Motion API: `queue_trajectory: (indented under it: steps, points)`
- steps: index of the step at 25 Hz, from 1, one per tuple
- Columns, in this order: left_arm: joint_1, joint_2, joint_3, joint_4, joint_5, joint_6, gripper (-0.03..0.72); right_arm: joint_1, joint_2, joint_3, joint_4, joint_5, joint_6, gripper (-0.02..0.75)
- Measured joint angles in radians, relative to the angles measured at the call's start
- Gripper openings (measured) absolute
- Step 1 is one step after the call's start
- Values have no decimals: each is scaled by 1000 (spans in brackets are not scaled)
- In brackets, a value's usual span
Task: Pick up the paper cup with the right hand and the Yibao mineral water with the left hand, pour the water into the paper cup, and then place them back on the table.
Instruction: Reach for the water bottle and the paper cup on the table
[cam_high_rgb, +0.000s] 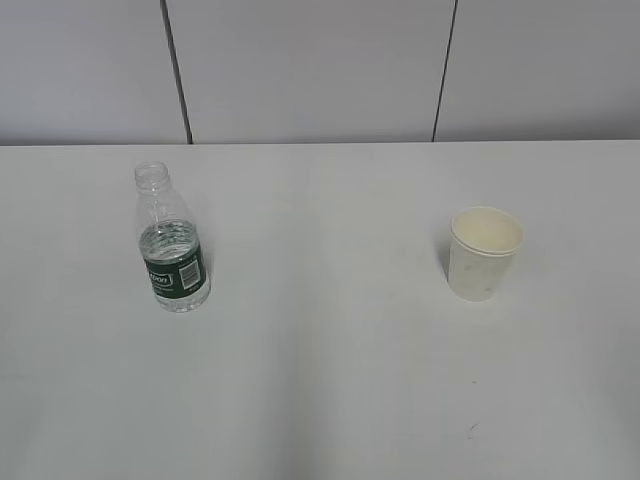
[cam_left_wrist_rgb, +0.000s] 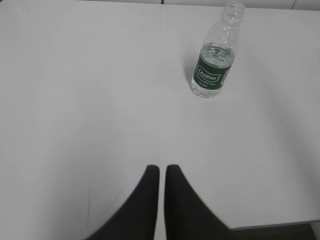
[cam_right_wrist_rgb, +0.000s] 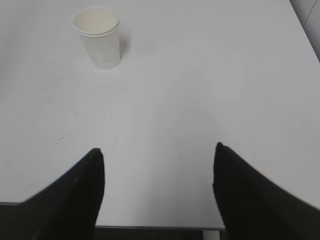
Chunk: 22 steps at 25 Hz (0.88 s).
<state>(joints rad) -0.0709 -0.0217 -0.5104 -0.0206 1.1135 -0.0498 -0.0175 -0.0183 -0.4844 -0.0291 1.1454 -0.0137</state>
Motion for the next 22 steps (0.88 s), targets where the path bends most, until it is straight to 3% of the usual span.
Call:
queue_trajectory:
  steps: [17, 22]
  points:
    - [0, 0, 0, 0, 0, 0, 0, 0, 0, -4, 0, -2, 0, 533]
    - [0, 0, 0, 0, -1, 0, 0, 0, 0, -25, -2, -85, 0, 533]
